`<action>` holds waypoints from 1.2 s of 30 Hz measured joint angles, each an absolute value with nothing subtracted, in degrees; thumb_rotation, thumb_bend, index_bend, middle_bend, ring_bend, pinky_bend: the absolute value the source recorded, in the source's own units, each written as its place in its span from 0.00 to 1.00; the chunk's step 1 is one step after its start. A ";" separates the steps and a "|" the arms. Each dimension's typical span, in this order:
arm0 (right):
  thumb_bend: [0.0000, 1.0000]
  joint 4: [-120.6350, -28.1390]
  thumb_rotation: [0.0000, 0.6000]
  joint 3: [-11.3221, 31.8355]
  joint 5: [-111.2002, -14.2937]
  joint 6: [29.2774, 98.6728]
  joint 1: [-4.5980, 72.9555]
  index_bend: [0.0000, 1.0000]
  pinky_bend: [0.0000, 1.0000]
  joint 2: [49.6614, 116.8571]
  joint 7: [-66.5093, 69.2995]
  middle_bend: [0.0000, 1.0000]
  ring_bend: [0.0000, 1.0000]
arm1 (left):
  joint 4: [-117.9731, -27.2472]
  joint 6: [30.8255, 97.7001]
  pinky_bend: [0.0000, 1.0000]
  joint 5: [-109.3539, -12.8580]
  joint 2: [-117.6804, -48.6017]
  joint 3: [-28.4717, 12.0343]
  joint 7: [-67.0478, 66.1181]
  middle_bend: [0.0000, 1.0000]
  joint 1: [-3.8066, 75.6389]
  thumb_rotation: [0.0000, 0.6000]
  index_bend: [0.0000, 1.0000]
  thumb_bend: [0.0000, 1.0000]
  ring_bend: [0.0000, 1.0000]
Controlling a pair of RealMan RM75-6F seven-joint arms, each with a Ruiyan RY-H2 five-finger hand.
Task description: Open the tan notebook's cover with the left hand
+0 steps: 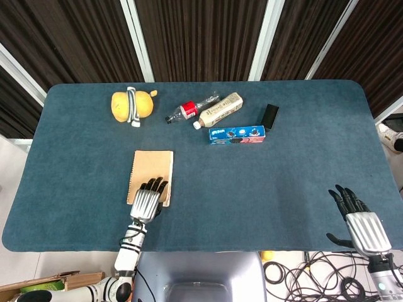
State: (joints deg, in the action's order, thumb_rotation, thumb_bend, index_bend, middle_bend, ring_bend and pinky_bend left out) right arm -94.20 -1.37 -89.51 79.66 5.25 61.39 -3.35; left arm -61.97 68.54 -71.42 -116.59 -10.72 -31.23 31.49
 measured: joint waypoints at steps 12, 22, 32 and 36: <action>0.00 -94.46 1.00 -1.42 -89.12 79.18 5.31 0.00 0.24 61.29 -3.70 0.00 0.00 | -54.75 71.27 0.46 -74.33 -119.32 -11.08 -27.45 0.37 32.45 1.00 0.64 0.54 0.33; 0.00 -94.53 1.00 -1.43 -89.09 79.15 5.30 0.00 0.24 61.29 -3.90 0.00 0.00 | -49.84 77.13 0.51 -77.98 -120.76 -12.14 -23.30 0.42 33.01 1.00 0.67 0.54 0.38; 0.00 -94.75 1.00 -1.53 -88.80 78.37 5.53 0.00 0.24 61.23 -4.25 0.00 0.00 | -56.05 82.25 0.52 -78.29 -116.46 -15.15 -22.17 0.43 32.10 1.00 0.68 0.54 0.38; 0.00 -94.87 1.00 -1.68 -88.83 78.05 5.64 0.00 0.24 61.07 -4.31 0.00 0.00 | -59.95 83.28 0.52 -76.75 -112.45 -17.82 -21.53 0.43 30.97 1.00 0.68 0.54 0.39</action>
State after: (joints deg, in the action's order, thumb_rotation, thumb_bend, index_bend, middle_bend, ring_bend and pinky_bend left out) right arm -94.87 -1.68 -88.83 78.05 5.64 61.07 -4.31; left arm -59.95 83.28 -76.75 -112.45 -17.82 -21.53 30.97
